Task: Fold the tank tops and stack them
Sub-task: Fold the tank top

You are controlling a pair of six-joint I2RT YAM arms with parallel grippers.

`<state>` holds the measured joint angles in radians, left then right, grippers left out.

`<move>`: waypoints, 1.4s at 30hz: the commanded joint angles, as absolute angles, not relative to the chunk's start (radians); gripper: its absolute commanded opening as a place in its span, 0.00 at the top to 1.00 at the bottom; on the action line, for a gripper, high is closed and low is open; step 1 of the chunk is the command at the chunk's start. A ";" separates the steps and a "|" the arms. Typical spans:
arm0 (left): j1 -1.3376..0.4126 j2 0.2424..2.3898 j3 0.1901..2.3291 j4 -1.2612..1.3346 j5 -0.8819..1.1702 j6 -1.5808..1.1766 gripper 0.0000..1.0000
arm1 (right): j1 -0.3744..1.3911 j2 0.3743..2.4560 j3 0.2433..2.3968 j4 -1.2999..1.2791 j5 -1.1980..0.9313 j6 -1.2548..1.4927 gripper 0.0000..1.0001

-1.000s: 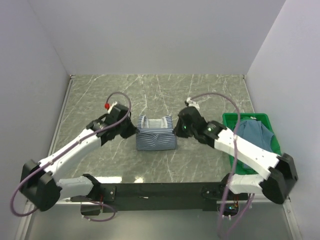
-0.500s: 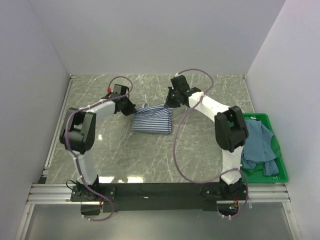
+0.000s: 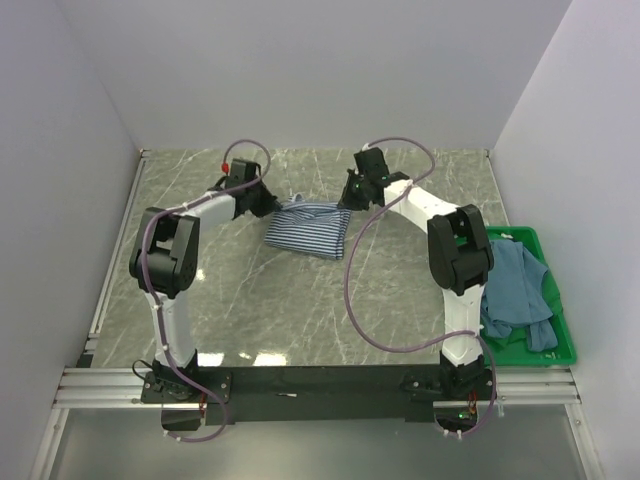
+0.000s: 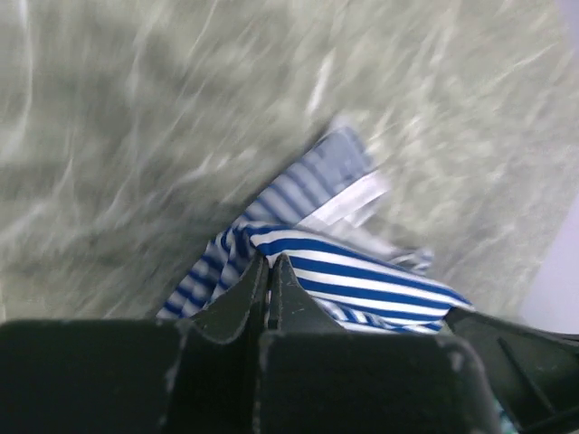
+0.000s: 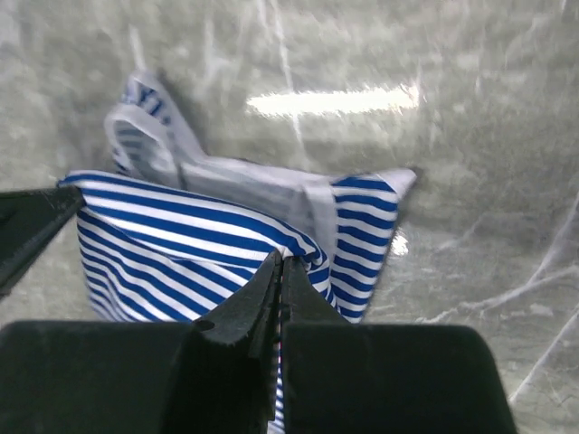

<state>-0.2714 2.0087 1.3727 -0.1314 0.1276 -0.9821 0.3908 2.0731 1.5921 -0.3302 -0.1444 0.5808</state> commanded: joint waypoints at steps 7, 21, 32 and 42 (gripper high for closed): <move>-0.437 1.771 0.924 -0.029 0.003 -1.163 0.99 | 0.477 1.965 1.267 -0.218 -0.097 0.571 1.00; -0.528 1.230 0.819 -0.336 -0.103 -1.137 0.99 | 0.587 1.502 0.926 -0.224 0.020 0.617 1.00; -0.528 1.199 0.920 -0.417 -0.071 -1.085 0.99 | 0.597 1.382 0.959 -0.287 0.035 0.609 1.00; -0.529 1.207 0.982 -0.404 -0.051 -1.068 0.99 | 0.595 1.276 0.925 -0.279 0.048 0.621 1.00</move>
